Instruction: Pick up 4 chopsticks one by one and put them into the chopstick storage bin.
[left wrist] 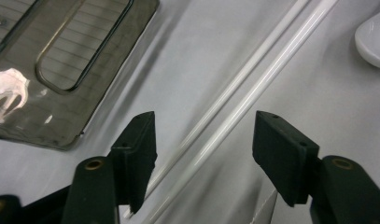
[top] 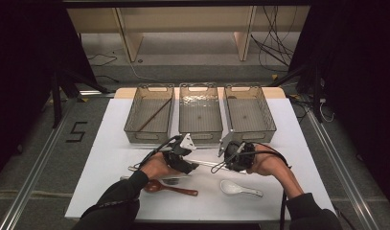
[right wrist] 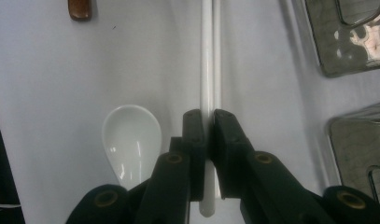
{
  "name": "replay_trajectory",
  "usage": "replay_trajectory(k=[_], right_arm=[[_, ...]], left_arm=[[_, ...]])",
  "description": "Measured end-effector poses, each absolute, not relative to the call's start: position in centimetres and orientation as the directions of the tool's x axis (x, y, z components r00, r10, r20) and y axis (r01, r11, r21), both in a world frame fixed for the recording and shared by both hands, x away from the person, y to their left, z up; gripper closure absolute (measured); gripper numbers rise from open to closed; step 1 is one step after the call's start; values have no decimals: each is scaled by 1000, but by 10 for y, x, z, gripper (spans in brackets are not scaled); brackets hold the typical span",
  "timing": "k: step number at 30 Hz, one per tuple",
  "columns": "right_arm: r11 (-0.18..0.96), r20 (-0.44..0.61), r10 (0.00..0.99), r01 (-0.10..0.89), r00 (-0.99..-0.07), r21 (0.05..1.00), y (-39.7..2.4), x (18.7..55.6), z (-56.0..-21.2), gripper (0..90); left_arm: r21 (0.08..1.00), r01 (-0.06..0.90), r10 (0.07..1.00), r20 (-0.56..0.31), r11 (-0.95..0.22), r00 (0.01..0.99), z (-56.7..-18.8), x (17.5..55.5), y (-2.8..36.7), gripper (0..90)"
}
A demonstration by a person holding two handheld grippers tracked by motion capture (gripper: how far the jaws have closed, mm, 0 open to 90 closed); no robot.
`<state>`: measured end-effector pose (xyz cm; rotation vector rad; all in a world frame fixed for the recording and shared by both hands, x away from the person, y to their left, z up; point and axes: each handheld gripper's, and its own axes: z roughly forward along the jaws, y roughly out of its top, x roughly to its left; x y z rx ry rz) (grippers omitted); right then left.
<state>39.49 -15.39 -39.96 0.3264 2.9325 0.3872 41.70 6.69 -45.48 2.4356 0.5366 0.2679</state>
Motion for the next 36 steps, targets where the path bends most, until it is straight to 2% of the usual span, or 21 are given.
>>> replay_trajectory(k=[2, 3, 4, 5, 10, 13, 23, 28, 36], right_arm=[[943, -140, 224, 178, -965, 280, -153, 393, -398, 844], [943, -140, 224, 178, -965, 280, -153, 393, -398, 844], [946, -138, 209, 165, -968, 278, -153, 392, -397, 843], [945, -137, 211, 166, -968, 281, -152, 392, -397, 843], [945, -132, 206, 162, -970, 285, -152, 390, -395, 843], [942, -132, 197, 150, -972, 299, -153, 390, -394, 843], [948, -143, 138, 88, -980, 305, -155, 388, -393, 837], [940, -144, 102, 48, -984, 338, -163, 389, -393, 810], [921, -164, 161, 88, -973, 379, -170, 394, -389, 759]], left_arm=[[611, 303, 428, 64, -731, 902, -455, 417, 69, 480], [612, 297, 420, 63, -733, 905, -454, 417, 70, 480], [614, 297, 413, 52, -731, 909, -454, 416, 71, 541], [610, 290, 403, 53, -738, 914, -453, 416, 72, 564], [594, 273, 372, 48, -757, 927, -449, 414, 76, 627], [581, 248, 343, 58, -775, 937, -447, 413, 76, 700], [513, 124, 216, 122, -849, 969, -437, 401, 73, 779], [486, 78, 140, 92, -871, 986, -430, 390, 68, 833], [488, 114, 166, 64, -865, 984, -426, 388, 69, 851]])
